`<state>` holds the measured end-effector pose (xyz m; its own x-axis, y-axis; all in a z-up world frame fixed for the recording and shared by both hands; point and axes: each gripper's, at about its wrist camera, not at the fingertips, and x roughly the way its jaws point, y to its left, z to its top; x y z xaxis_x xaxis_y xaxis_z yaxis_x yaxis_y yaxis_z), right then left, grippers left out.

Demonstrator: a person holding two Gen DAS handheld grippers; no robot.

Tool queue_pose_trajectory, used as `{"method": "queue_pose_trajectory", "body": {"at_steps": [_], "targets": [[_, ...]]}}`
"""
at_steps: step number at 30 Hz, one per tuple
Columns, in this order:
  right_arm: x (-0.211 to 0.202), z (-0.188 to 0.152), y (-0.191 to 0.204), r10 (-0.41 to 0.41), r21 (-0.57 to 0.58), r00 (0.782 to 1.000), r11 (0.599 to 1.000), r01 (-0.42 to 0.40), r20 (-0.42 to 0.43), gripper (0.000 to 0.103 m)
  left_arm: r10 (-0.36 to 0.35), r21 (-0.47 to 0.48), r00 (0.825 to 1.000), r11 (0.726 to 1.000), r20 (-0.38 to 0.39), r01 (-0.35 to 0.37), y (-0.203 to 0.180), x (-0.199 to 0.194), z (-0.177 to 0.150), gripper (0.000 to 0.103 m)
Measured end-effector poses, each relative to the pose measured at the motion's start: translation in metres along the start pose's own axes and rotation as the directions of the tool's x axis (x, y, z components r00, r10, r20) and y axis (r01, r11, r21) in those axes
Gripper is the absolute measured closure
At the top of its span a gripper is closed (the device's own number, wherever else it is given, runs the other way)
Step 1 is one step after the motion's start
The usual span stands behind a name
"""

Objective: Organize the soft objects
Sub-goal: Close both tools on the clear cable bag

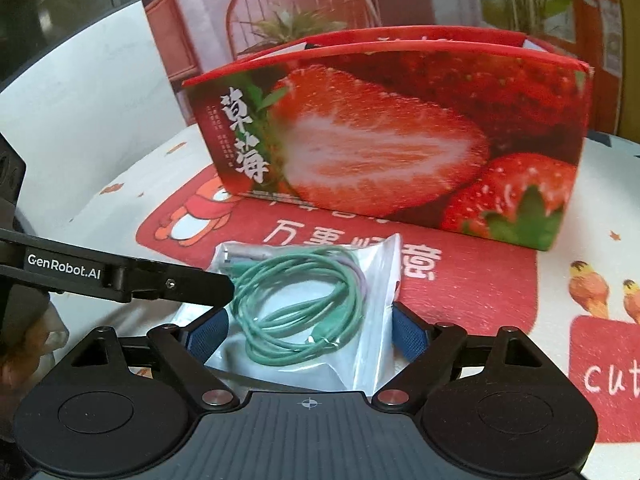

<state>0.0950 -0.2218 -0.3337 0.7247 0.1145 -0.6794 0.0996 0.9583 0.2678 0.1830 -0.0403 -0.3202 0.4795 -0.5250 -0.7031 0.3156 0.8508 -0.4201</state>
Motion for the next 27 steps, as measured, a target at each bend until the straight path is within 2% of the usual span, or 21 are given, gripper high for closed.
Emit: {"method": "queue_pose_trajectory", "body": {"at_steps": [2, 5, 13, 15, 18, 21, 24, 27], "targets": [[-0.001, 0.002, -0.002, 0.014, 0.019, 1.000, 1.000, -0.013, -0.004, 0.023, -0.002, -0.005, 1.000, 1.000, 0.000, 0.002, 0.001, 0.000, 0.000, 0.055], [-0.002, 0.003, -0.005, 0.018, 0.026, 1.000, 0.999, -0.018, -0.010, 0.034, -0.006, -0.019, 1.000, 1.000, -0.002, 0.006, 0.002, 0.000, 0.001, 0.055], [-0.008, 0.002, -0.013, 0.007, 0.043, 1.000, 0.999, -0.007, -0.021, 0.073, -0.007, -0.045, 1.000, 0.999, -0.022, 0.006, 0.003, 0.000, 0.004, 0.056], [-0.009, 0.001, -0.011, 0.009, 0.033, 1.000, 0.999, -0.008, -0.023, 0.078, -0.005, -0.039, 1.000, 0.999, -0.031, 0.003, 0.002, -0.002, 0.004, 0.056], [-0.013, 0.001, -0.007, 0.019, 0.025, 1.000, 1.000, -0.018, -0.017, 0.085, 0.003, -0.044, 0.999, 0.999, -0.042, -0.004, 0.004, -0.006, 0.003, 0.064], [-0.020, 0.003, -0.002, 0.030, 0.009, 0.999, 0.999, -0.030, 0.011, 0.088, -0.011, -0.083, 0.999, 0.996, -0.037, 0.008, 0.011, -0.013, 0.003, 0.067], [-0.029, 0.008, 0.005, 0.044, -0.029, 0.998, 0.999, -0.042, 0.054, 0.088, -0.030, -0.101, 1.000, 0.994, 0.007, 0.031, 0.015, -0.026, 0.006, 0.067], [-0.039, 0.017, 0.010, 0.053, -0.060, 0.993, 0.997, -0.047, 0.103, 0.088, -0.039, -0.064, 0.997, 0.997, 0.069, 0.043, 0.009, -0.043, 0.017, 0.067]]}}
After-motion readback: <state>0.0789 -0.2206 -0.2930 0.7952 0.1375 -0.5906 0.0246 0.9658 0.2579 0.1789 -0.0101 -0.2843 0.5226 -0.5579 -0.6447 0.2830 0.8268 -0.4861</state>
